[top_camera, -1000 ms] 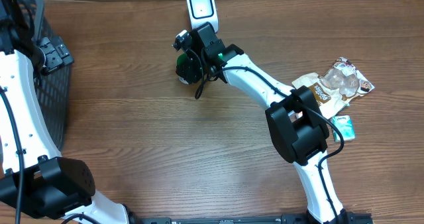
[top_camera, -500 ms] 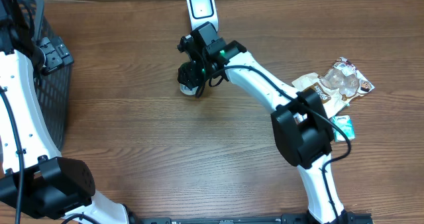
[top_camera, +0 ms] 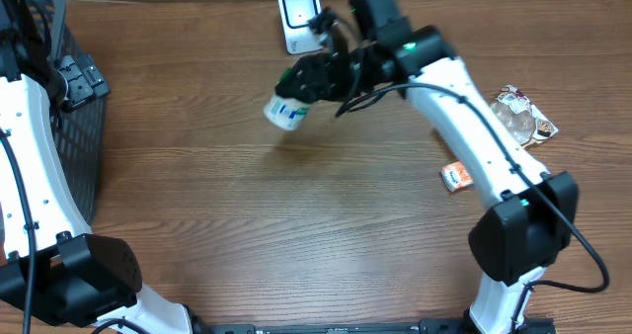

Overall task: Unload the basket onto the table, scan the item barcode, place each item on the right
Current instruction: 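Hold the jar up in front of the scanner with the right gripper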

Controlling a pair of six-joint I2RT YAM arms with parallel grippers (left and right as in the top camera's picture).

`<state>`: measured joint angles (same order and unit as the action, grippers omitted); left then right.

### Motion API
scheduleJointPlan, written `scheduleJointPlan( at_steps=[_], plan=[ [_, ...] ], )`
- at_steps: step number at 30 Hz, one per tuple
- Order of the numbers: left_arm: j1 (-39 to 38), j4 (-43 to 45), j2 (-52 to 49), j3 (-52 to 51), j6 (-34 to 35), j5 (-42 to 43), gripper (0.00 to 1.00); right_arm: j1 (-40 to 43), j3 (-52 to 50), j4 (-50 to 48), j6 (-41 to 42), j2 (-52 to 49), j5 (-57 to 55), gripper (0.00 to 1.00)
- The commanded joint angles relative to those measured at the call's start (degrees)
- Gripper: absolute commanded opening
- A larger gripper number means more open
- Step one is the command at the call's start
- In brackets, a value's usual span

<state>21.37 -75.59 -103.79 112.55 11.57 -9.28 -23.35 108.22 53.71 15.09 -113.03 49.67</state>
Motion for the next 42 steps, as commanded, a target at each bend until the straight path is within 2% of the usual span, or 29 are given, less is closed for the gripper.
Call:
scheduleJointPlan(
  at_steps=[1, 6, 12, 16, 19, 25, 31, 35, 42],
  plan=[
    [-0.81, -0.04, -0.59, -0.04, -0.66, 0.33, 1.0, 2.89, 0.61, 0.44, 5.2, 1.18, 13.66, 0.38],
    [-0.81, -0.04, -0.59, -0.04, -0.66, 0.33, 1.0, 6.71, 0.61, 0.74, 6.4, 1.18, 18.86, 0.37],
    [-0.81, -0.04, -0.59, -0.04, -0.66, 0.33, 1.0, 8.44, 0.61, 0.87, 6.12, 1.18, 19.39, 0.37],
    [-0.81, -0.04, -0.59, -0.04, -0.66, 0.33, 1.0, 8.2, 0.61, 0.63, 5.66, 1.18, 16.06, 0.37],
    [-0.81, -0.04, -0.57, -0.04, -0.66, 0.33, 1.0, 7.17, 0.61, 0.57, 1.92, 1.18, 12.09, 0.33],
    [-0.81, -0.04, -0.57, -0.04, -0.66, 0.31, 1.0, 1.73, 0.61, 0.63, -3.28, 1.18, -10.45, 0.29],
    [-0.81, -0.02, -0.57, -0.04, -0.66, 0.33, 1.0, -6.88, 0.59, -1.51, -6.69, 1.09, -42.77, 0.29],
    [-0.81, -0.04, -0.57, -0.04, -0.66, 0.33, 1.0, -11.61, 0.48, -6.6, -9.14, 0.42, -64.26, 0.29],
    [-0.79, -0.04, -0.59, -0.04, -0.66, 0.33, 1.0, -13.7, 0.48, -20.35, -18.62, -2.97, -75.71, 0.27]
  ],
)
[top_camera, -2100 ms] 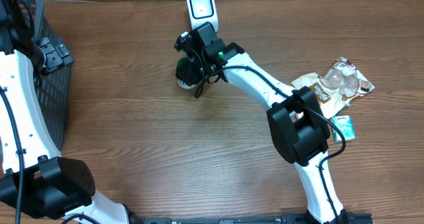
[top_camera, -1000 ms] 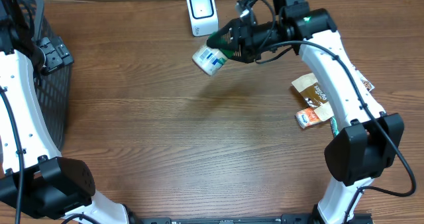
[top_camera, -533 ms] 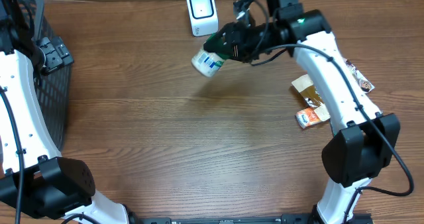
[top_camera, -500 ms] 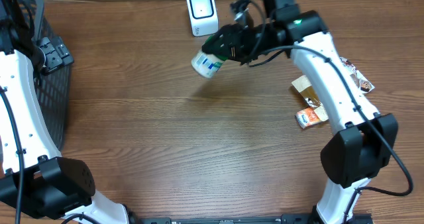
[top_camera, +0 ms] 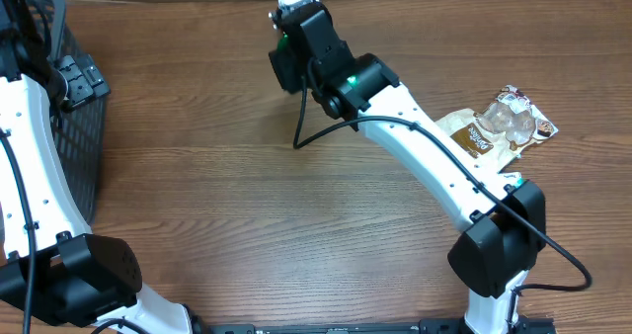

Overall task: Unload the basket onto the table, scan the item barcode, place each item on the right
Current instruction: 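Hold the jar up in front of the scanner with the right gripper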

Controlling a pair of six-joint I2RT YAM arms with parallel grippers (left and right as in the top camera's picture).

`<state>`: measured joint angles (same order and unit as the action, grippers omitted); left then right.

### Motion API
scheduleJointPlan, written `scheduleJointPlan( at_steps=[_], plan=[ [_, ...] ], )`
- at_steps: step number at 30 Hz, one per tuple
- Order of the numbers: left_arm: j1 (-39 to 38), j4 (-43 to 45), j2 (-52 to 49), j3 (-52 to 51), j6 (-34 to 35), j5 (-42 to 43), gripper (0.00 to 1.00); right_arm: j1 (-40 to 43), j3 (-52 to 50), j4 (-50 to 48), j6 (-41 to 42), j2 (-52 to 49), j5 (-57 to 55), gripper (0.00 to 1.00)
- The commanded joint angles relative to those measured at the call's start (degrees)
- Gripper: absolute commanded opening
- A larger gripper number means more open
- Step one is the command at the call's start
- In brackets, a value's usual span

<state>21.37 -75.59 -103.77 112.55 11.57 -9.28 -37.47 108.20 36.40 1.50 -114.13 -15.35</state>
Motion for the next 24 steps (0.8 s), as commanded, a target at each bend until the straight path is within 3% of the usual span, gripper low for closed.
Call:
scheduleJointPlan(
  at_steps=[1, 10, 15, 24],
  plan=[
    [-0.76, -0.04, -0.61, -0.04, -0.66, 0.33, 1.0, 0.59, 0.5, -5.64, -6.67, -2.25, -12.24, 0.26],
    [-0.74, -0.04, -0.61, -0.04, -0.66, 0.31, 1.0, 2.71, 0.5, -37.09, -31.76, -8.72, -14.6, 0.25],
    [-0.76, -0.04, -0.61, -0.04, -0.66, 0.33, 1.0, 4.68, 0.5, -48.35, -41.77, -13.42, -11.67, 0.25],
    [-1.16, -0.04, -0.61, -0.04, -0.66, 0.33, 1.0, 8.11, 0.5, -58.18, -43.56, -21.03, -1.53, 0.24]
  ],
)
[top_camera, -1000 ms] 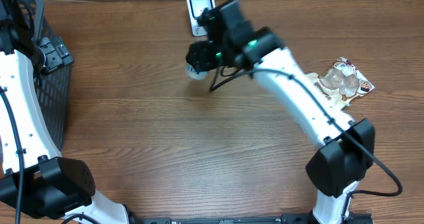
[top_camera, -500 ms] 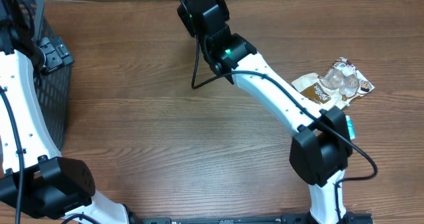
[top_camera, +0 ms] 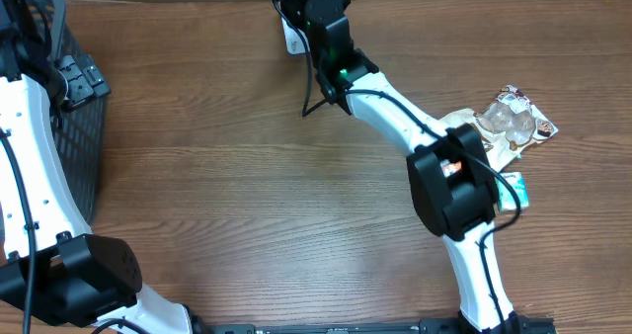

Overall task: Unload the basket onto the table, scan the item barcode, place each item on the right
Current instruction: 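Hold the jar up in front of the scanner with the right gripper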

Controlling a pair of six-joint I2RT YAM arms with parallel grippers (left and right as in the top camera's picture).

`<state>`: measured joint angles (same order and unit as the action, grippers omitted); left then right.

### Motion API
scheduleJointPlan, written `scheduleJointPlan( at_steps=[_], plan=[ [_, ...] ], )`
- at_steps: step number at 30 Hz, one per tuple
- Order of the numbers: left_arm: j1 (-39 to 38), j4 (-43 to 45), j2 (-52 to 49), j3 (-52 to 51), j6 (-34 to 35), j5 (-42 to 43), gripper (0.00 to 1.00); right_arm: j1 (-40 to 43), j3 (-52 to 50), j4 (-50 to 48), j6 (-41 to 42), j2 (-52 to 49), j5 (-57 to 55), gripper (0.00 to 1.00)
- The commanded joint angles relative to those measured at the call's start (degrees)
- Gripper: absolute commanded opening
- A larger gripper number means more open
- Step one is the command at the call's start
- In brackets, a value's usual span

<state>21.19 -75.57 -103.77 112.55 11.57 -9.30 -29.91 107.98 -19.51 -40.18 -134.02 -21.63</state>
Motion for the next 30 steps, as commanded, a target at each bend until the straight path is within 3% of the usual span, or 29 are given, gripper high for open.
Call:
scheduleJointPlan(
  at_steps=[1, 11, 30],
  plan=[
    [-0.98, -0.07, -0.59, -0.04, -0.66, 0.35, 1.0, 0.52, 0.72, -3.19, -1.88, -1.75, 5.66, 0.24],
    [-0.98, -0.07, -0.61, -0.04, -0.66, 0.33, 1.0, -0.76, 0.72, -2.91, -1.88, -3.74, 11.32, 0.24],
    [-0.96, -0.07, -0.61, -0.04, -0.66, 0.35, 1.0, 1.46, 0.72, -2.54, -2.71, -5.7, 11.21, 0.25]
  ],
)
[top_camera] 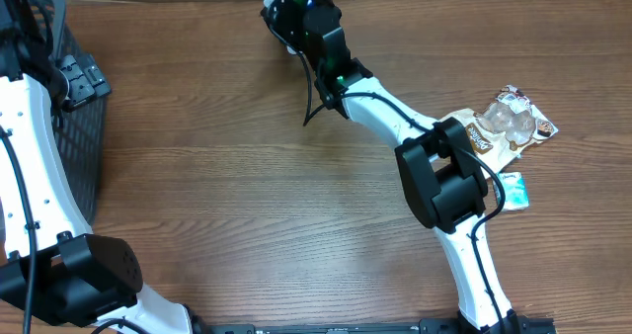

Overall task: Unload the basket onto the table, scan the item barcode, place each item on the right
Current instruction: 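Hold the jar up in front of the scanner with the right gripper, then carry the jar right and lower it beside the scanned items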

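My right arm reaches to the far edge of the table, and its gripper sits under the black wrist, with the fingers mostly covered. A green part of the bottle pokes out at the gripper's tip; the white body is hidden. The white barcode scanner lies beneath the wrist and cannot be made out. My left gripper hangs at the left by the basket, too dark to show how its fingers stand.
A black mesh basket stands along the left edge. At the right lie a brown snack packet and a small teal packet, close to my right arm's elbow.
The right wrist has shifted a little further back and left over the scanner, and the elbow has moved slightly left. The left arm has not moved.
My right gripper first held a white bottle with a blue and green label in front of the scanner. It then stood close before the scanner, then over it, covering it. Now it is at the far table edge with only the bottle's green part showing.
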Controlling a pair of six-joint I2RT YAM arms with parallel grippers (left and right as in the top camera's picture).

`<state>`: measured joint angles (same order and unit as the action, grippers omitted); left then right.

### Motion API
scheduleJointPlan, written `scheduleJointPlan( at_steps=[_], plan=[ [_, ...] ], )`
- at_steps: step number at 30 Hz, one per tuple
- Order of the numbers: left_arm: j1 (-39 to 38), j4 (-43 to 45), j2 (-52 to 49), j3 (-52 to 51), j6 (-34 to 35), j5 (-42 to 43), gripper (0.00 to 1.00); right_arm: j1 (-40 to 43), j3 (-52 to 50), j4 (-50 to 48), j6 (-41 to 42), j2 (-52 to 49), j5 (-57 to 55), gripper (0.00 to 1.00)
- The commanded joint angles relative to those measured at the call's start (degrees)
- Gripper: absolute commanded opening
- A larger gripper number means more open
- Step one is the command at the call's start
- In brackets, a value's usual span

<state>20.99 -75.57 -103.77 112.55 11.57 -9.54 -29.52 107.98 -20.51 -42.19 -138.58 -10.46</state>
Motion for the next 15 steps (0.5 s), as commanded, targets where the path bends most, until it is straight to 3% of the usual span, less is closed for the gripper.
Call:
scheduleJointPlan(
  at_steps=[1, 15],
  plan=[
    [-0.79, -0.07, -0.61, -0.04, -0.66, 0.59, 1.0, 1.44, 0.72, -1.97, -1.4, -1.33, 0.07, 0.25],
    [-0.76, -0.07, -0.61, -0.04, -0.66, 0.59, 1.0, 3.19, 0.72, -2.84, -1.4, -1.7, 4.44, 0.25]
  ],
)
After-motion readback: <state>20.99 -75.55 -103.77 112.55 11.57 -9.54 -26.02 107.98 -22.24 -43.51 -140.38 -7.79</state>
